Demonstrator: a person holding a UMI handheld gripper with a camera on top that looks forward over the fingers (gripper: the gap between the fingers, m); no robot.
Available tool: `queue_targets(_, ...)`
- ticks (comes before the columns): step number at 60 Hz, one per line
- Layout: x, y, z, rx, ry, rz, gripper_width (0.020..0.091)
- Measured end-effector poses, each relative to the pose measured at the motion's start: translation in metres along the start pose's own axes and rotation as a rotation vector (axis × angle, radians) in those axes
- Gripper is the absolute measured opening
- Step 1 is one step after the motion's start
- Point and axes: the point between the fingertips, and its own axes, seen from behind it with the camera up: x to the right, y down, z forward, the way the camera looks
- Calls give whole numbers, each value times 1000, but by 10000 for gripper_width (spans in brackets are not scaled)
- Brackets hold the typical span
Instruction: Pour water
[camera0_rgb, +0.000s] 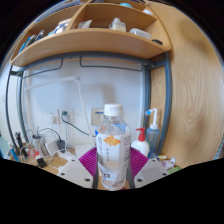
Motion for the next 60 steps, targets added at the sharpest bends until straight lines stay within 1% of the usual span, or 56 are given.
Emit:
queue_targets(1, 1, 9, 7, 16, 2, 5, 416)
queue_targets(8, 11, 37, 15, -32, 29, -20, 418)
queue_targets(16, 4, 63, 20, -34, -4, -6, 427)
queue_targets(20, 5, 83, 23, -59, -11, -2, 424)
queue_targets(22, 4, 93, 21, -77, -8, -4, 439)
queue_targets(23, 4, 87, 20, -48, -9, -2, 447)
queue_targets(24, 4, 86, 19, -36, -9, 2, 445)
queue_targets(25, 4, 88, 19, -37, -12, 7, 459)
queue_targets(26, 4, 89, 18, -39, -13, 14, 456)
queue_targets(34, 7, 88, 14, -13, -1, 24, 517)
queue_targets(38, 6, 89, 12, -24, -9, 32, 541)
queue_targets(41, 6, 90, 11, -41, -12, 49, 601)
queue_targets(44, 5, 89, 8, -42, -22, 61, 695)
queue_targets(48, 2, 91, 1, -63, -39, 58, 831)
queue_targets(49, 2, 93, -2, -74, -43, 53, 847)
queue_targets(50, 1, 95, -4, -84, -47, 47, 857)
queue_targets(60, -1, 116, -52, -214, -93, -10, 852)
